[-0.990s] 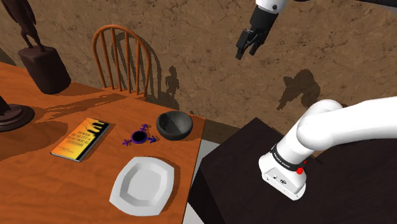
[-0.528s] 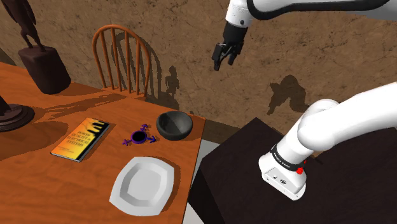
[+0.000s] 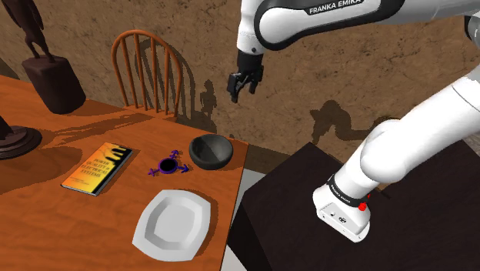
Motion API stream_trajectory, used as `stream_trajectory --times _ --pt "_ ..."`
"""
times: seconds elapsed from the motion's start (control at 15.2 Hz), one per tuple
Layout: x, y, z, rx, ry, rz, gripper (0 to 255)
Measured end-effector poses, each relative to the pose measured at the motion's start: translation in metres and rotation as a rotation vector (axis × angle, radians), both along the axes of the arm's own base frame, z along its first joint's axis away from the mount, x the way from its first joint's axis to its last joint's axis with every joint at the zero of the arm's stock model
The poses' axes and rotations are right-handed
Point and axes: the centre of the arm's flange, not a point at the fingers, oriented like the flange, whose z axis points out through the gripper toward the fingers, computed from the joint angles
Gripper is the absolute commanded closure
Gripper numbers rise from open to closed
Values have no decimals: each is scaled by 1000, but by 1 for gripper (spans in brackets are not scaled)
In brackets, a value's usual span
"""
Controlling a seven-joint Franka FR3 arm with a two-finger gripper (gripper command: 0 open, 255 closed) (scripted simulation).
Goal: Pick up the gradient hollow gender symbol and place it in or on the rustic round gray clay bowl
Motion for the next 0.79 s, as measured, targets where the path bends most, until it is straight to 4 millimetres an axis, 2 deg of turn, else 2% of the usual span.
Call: stream_trajectory --times 0.26,0.79 --pt "25 35 -33 -9 30 26 0" --pt "66 103 -114 -27 91 78 0"
